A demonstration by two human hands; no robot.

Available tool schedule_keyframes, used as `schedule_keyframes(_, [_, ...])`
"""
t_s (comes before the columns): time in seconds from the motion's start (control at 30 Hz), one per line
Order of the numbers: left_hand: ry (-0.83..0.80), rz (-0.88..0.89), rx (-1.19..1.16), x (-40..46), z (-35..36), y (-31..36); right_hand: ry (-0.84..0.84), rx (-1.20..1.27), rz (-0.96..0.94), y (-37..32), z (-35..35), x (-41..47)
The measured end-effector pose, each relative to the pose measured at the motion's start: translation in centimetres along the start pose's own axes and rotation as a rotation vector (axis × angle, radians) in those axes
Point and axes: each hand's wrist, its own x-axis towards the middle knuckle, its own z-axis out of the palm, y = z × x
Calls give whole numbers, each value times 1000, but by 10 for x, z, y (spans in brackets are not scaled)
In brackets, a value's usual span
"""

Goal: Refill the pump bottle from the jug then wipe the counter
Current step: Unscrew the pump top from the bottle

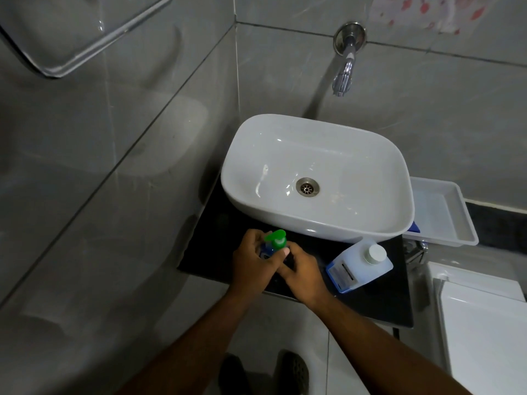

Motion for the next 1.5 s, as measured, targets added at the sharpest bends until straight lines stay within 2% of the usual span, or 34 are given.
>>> schedule_keyframes(0.13, [-48,4,-7,0,0,-1,1,-2,-4,-1,0,1])
schedule_keyframes(0.27, [-8,-19,-14,0,0,1,-11,1,-6,-2,-2,2])
schedule_keyframes(0.4, [-75,-20,-29,0,0,-1,-21,-2,-14,-3,-5,4])
schedule_keyframes(0.57, [-11,-42,4,2,-1,2,-25,-26,-3,-2,-3,3])
schedule_keyframes(0.7, [-94,-23,35,1,-1,0,-28,-36,0,-3,-4,4])
schedule_keyframes(0.83, [-10,-51,50,3,-1,1,-31,-42,5,-3,-3,2])
schedule_keyframes(0.97, [-81,-39,51,0,-2,-2,-33,-45,11,-3,-4,3])
schedule_keyframes(1.03, [-56,-32,87,0,-1,0,-33,-41,18,-3,-4,2])
schedule_keyframes(1.17, [1,-69,54,2,-1,0,-41,-45,24,-2,-2,0])
schedule_keyframes(1.5, [3,32,-79,12,1,33,-55,-27,77,-3,-1,1])
